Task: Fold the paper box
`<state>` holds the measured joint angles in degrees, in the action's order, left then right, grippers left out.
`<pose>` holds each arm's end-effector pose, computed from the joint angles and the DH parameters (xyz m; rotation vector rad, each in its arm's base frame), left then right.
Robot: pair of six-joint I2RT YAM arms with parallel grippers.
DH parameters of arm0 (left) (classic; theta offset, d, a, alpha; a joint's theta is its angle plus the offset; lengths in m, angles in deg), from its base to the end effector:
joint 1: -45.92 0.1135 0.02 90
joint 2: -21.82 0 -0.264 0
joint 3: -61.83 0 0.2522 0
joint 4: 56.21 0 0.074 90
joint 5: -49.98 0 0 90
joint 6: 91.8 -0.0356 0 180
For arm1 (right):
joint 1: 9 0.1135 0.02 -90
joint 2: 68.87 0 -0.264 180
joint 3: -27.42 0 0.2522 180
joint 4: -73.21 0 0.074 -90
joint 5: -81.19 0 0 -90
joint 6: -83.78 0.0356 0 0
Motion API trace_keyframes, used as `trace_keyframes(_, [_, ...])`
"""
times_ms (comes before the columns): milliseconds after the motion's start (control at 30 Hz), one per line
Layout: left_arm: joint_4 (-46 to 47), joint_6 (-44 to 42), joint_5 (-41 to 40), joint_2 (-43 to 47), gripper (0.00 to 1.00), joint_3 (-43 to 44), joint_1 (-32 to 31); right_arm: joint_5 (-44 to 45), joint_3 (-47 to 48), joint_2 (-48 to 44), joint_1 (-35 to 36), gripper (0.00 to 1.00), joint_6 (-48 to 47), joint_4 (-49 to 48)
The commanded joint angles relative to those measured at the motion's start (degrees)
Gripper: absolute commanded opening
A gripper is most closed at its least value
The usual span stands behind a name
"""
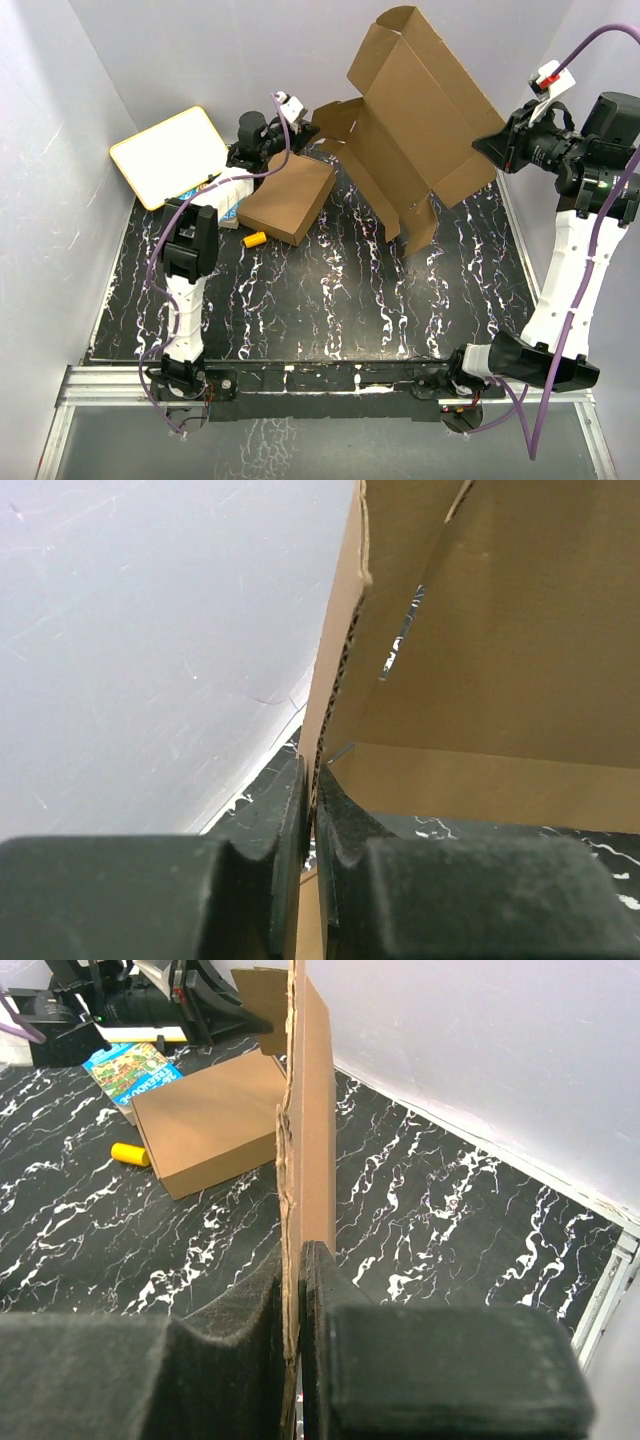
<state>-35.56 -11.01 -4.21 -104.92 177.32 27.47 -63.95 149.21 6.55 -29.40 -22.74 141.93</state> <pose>0.4931 -0.1865 0.2927 0.8325 1.2030 -0.5701 0.2115 -0.0475 0.5157 -0.5414 1.7337 0.4853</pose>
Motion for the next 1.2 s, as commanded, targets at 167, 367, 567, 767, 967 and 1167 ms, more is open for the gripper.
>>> trace_keyframes(167, [3.28,4.87,3.39,19.35,0.00,-16.32,0.18,1.45,7.18,2.39,-0.25,0.08,-5.76,-1.65])
trace_keyframes(367, [-9.27,10.10,6.31,32.04,0.00,-22.50,0.12,-0.10,10.17,3.57,-0.23,0.08,-8.52,-1.84])
trace_keyframes(567, [-22.60,13.73,7.12,45.08,0.00,-30.97,0.09,-5.88,8.53,3.54,-0.25,0.08,-12.61,-0.66])
trace_keyframes(767, [-29.80,12.76,4.69,54.83,0.00,-41.62,0.09,-16.05,4.91,4.87,-0.16,0.08,-17.03,1.69])
trace_keyframes(967, [-28.73,13.85,0.73,64.99,0.00,-53.89,0.06,-20.07,-0.93,5.54,4.63,0.08,-24.52,6.29])
trace_keyframes(1167, [-31.96,14.20,-1.51,69.88,0.00,-59.22,0.00,-16.99,-8.14,1.15,10.18,0.08,-26.03,2.53])
